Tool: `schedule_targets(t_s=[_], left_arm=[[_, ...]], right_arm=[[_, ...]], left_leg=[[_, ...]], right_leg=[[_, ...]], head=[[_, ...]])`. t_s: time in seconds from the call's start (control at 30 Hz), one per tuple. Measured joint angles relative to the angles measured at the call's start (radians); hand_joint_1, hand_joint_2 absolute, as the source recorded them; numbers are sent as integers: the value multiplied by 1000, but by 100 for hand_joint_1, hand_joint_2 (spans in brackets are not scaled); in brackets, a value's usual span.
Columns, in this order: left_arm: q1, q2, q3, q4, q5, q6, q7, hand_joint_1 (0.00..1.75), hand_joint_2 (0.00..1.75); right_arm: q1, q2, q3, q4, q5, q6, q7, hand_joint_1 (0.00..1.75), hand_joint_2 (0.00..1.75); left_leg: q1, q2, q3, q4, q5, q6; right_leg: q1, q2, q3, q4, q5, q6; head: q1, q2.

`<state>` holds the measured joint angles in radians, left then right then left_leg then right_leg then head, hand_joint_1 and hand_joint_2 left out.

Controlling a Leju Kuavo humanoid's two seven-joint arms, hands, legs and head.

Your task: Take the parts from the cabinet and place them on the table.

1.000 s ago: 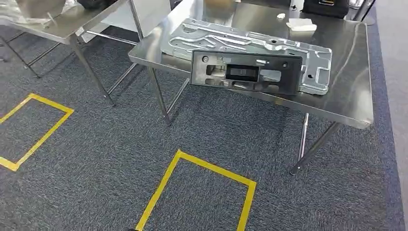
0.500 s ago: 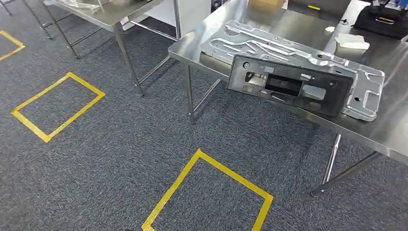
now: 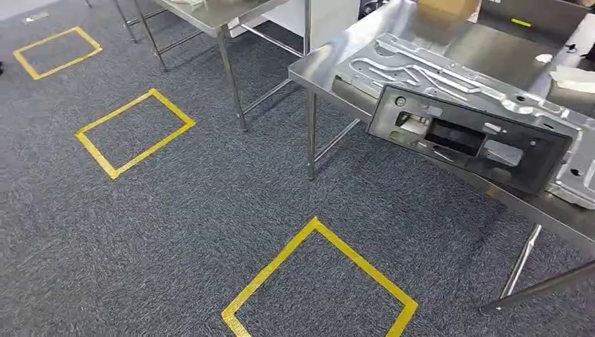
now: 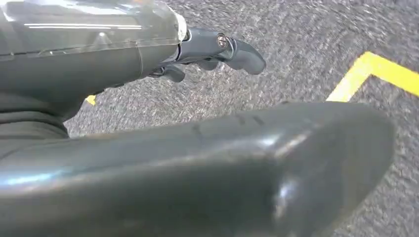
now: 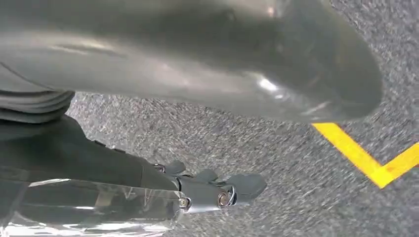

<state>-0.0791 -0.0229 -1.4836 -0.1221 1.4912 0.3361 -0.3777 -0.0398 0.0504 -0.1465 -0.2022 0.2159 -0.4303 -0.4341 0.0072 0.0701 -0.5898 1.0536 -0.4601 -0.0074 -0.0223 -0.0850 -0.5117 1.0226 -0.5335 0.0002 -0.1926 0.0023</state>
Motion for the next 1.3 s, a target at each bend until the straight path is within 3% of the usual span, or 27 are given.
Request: schedule_targets(t_s=[0.03,0.17,0.23,0.3,0.33,0.37,0.4,0.47,0.5,0.53,0.63,0.67,0.7,0.73,0.77,0.83,0.87,0.9,0.97,1.0,1.03,1.07,1.17,1.2,1.23,1.27,1.3], left_arm=[[-5,0,0,0,0,0,3,0,0],[-4,-3,1,0,3,-6,15,0,0],[-2,-6,3,0,4,-11,21,0,0],[-8,-8,4,0,5,-23,22,0,0],[-8,-8,5,0,5,-31,22,0,0],[-6,-8,5,0,5,-33,26,0,0],[-3,-8,7,0,6,-35,29,0,0],[2,-8,11,0,8,-34,37,0,0],[2,-8,13,0,8,-31,42,0,0],[1,-8,18,0,8,-29,45,0,0],[6,-7,43,0,8,-24,49,0,0],[8,-7,49,0,8,-24,48,0,0],[11,0,56,2,8,-24,43,0,0],[11,-2,60,2,8,-24,41,0,0],[8,-2,62,2,8,-27,37,0,0],[6,-2,68,2,8,-33,27,0,0],[7,-2,72,2,8,-35,24,0,0],[9,-2,74,2,8,-38,24,0,0],[10,-2,78,2,8,-43,23,0,0],[9,-2,78,2,8,-44,23,0,0],[6,-3,78,2,8,-45,23,0,0],[4,-3,79,2,8,-46,23,0,0],[9,-3,79,2,8,-47,27,0,0],[10,-3,79,2,8,-47,28,0,0],[10,-3,79,2,8,-47,28,0,0],[7,-3,79,2,8,-47,28,0,0],[4,-3,79,2,8,-46,28,0,0]], right_arm=[[2,0,0,0,0,-2,1,0,0],[-2,-1,2,1,10,-2,3,0,0],[0,-4,2,1,14,-2,2,0,0],[4,-4,2,2,15,-1,2,0,0],[6,-4,2,2,15,-1,2,0,0],[7,-4,2,2,15,-1,1,0,0],[7,-4,2,2,16,-1,0,0,0],[7,-4,2,3,18,-1,0,0,0],[9,-4,2,3,18,-2,0,0,0],[9,-5,2,5,20,-2,1,0,0],[5,-4,5,5,32,-2,4,0,0],[5,-4,6,5,34,-1,5,0,0],[5,3,8,5,34,0,8,0,0],[7,2,10,5,35,0,10,0,0],[9,2,11,5,35,0,11,0,0],[11,2,12,6,35,1,11,0,0],[11,2,12,6,35,1,11,0,0],[10,2,12,6,35,2,11,0,0],[9,4,13,6,34,2,9,0,0],[9,4,12,6,33,2,8,0,0],[9,4,12,6,32,2,8,0,0],[9,4,12,6,31,1,8,0,0],[2,4,12,5,30,0,10,0,0],[2,4,12,5,30,0,11,0,0],[4,4,12,5,30,1,12,0,0],[6,5,13,6,30,1,13,0,0],[8,5,13,6,30,2,14,0,0]], left_leg=[[-17,25,10,-17,-16,7],[-12,-28,7,-27,-7,30],[-7,-44,13,-38,1,43],[-11,-69,9,-37,3,50],[-13,-82,9,-37,3,52],[-14,-98,10,-36,3,52],[-14,-112,12,-36,3,52],[-15,-139,17,-33,1,50],[-14,-151,17,-31,0,48],[-19,-159,10,-25,-2,43],[-8,-190,2,-30,5,23],[-12,-201,-2,-31,6,17],[-12,-176,0,-19,-2,15],[-16,-132,-16,14,-27,9],[-11,-106,-50,82,-65,4],[-1,-85,-125,235,-129,-8],[3,-82,-144,272,-133,-12],[7,-78,-137,257,-112,-16],[13,-63,-57,105,-28,-20],[13,-36,-7,15,9,-20],[5,1,12,-23,-11,-17],[2,-15,12,-28,-3,-2],[-4,-41,4,-27,-6,16],[5,-49,12,-36,1,27],[3,-57,14,-39,1,30],[1,-64,13,-39,2,36],[-1,-73,11,-39,3,41]], right_leg=[[8,-10,0,1,-4,7],[8,-47,18,-10,-8,33],[3,39,-6,47,-52,39],[3,72,-89,207,-128,38],[3,76,-124,272,-145,38],[3,78,-145,300,-136,37],[4,80,-139,274,-104,35],[5,95,-80,122,-2,27],[5,134,-47,39,39,21],[3,178,-40,11,26,15],[10,149,-38,5,29,6],[4,136,-33,-5,33,0],[-3,118,-25,-15,38,-6],[-4,111,-23,-18,37,-12],[-3,95,-22,-18,36,-15],[-1,67,-20,-17,32,-16],[-1,56,-19,-16,30,-14],[-2,44,-16,-16,28,-12],[-7,22,-6,-16,20,-3],[-7,13,1,-16,16,3],[-4,6,4,-16,13,9],[1,-2,5,-13,8,17],[0,-23,16,-21,7,35],[-6,-9,17,-16,-1,45],[-7,38,7,11,-24,46],[-7,63,-26,75,-63,42],[-5,72,-67,155,-102,40]], head=[[0,0],[0,0],[1,0],[1,0],[1,0],[0,0],[0,0],[1,0],[1,0],[0,0],[0,0],[0,0],[1,0],[0,0],[0,0],[0,0],[0,0],[0,0],[0,0],[0,0],[0,0],[0,0],[0,0],[0,0],[0,0],[0,0],[0,0]])
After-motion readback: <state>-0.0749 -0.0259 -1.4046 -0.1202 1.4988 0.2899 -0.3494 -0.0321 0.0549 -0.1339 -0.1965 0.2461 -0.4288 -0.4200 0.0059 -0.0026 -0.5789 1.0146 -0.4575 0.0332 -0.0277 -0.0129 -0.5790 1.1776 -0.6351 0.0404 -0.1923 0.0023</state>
